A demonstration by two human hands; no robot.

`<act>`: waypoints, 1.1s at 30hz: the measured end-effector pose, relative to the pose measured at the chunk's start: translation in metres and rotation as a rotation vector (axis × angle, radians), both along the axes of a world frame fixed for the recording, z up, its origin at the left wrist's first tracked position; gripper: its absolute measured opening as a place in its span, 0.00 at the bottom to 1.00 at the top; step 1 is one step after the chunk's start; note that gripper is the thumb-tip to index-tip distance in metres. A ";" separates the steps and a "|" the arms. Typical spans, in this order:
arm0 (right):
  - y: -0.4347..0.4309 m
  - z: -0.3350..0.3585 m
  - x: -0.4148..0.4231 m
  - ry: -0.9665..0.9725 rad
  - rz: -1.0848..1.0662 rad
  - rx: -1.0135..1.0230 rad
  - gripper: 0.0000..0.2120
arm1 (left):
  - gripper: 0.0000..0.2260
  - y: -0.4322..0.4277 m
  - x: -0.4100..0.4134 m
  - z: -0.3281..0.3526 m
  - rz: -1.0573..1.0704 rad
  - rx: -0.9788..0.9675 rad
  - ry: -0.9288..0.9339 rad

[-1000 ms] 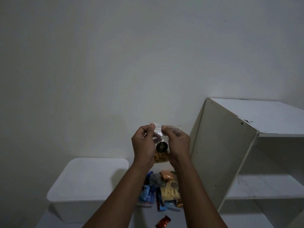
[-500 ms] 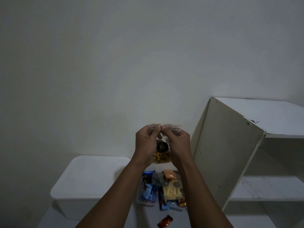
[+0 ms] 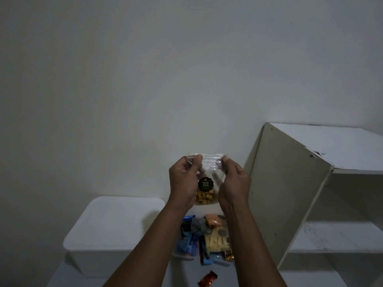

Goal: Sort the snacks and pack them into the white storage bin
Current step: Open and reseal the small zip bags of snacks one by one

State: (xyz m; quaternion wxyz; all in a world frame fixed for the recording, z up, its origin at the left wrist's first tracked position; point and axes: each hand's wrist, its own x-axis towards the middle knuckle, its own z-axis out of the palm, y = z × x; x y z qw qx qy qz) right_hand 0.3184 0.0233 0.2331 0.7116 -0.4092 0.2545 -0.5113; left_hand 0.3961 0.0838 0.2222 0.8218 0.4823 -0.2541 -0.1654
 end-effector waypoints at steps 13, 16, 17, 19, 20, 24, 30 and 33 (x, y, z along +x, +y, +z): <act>-0.012 -0.020 -0.024 0.308 0.174 -0.283 0.07 | 0.09 0.010 0.013 -0.019 -0.036 0.247 -0.162; -0.010 -0.028 -0.021 0.341 0.106 -0.312 0.06 | 0.10 0.006 0.012 -0.032 0.212 0.407 -0.134; -0.009 -0.031 -0.020 0.342 0.086 -0.321 0.07 | 0.13 0.006 0.010 -0.035 0.295 0.443 -0.102; -0.007 -0.037 -0.021 0.364 0.094 -0.387 0.07 | 0.15 0.007 0.009 -0.036 0.222 0.433 0.034; -0.006 -0.039 -0.022 0.379 0.119 -0.430 0.07 | 0.15 0.008 0.007 -0.034 0.094 0.390 0.147; -0.005 -0.044 -0.028 0.409 0.235 -0.510 0.06 | 0.11 0.013 0.005 -0.031 -0.186 0.232 0.354; -0.007 -0.046 -0.025 0.407 0.274 -0.370 0.09 | 0.07 0.015 0.000 -0.038 -0.220 0.285 0.259; -0.007 -0.046 -0.024 0.439 0.282 -0.361 0.10 | 0.08 0.017 -0.001 -0.044 -0.246 0.322 0.149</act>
